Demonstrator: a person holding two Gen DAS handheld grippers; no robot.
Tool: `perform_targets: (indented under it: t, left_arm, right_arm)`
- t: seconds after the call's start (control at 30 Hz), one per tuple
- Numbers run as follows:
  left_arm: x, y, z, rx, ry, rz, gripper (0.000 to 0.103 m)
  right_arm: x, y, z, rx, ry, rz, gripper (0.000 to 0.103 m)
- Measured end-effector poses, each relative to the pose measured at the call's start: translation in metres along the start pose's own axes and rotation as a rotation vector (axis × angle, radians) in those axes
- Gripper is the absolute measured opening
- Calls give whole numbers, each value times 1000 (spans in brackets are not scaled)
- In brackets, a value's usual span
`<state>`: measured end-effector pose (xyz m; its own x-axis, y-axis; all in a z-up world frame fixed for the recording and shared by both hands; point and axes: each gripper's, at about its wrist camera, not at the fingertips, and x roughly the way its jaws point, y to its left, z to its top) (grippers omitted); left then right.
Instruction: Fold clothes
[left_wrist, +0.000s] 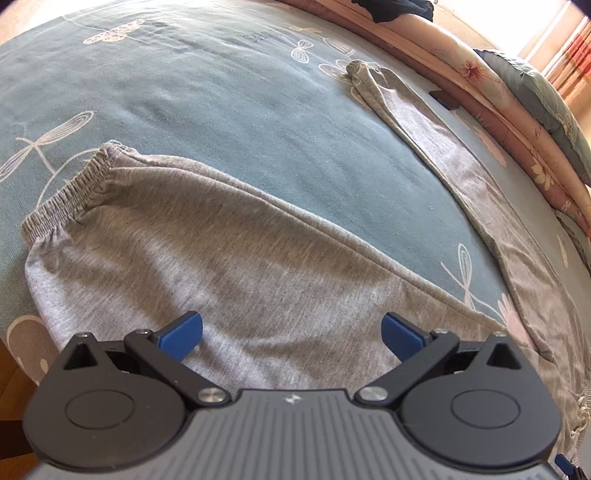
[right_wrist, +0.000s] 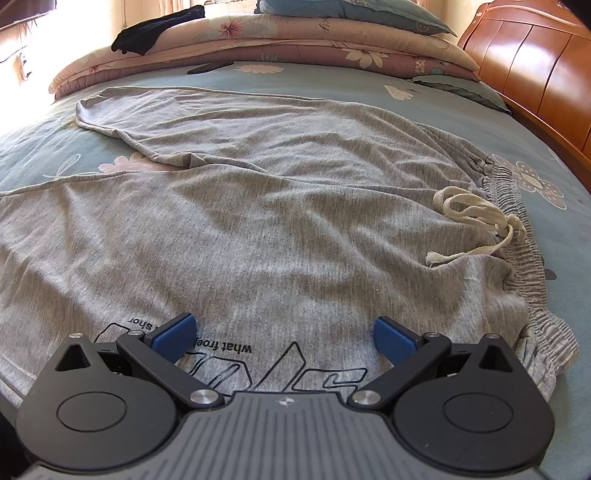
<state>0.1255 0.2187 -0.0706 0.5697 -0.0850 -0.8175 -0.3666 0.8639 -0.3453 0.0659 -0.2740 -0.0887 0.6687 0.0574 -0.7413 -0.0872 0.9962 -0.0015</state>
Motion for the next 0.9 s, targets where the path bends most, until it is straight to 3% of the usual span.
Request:
perform_targets:
  t: [0.13, 0.43, 0.57, 0.9]
  left_arm:
    - [-1, -10, -12, 75, 10, 8, 102]
    - [5, -12, -20, 81, 21, 64, 102]
    - [7, -10, -23, 67, -16, 69, 102]
    - [11, -20, -26, 140, -8, 116, 102]
  right_arm:
    - [0, 0, 1, -1, 1, 2, 103]
    - [1, 0, 2, 2, 1, 2, 103]
    - [2, -2, 3, 20, 14, 16, 103]
    - [0, -3, -6, 20, -36, 24, 103]
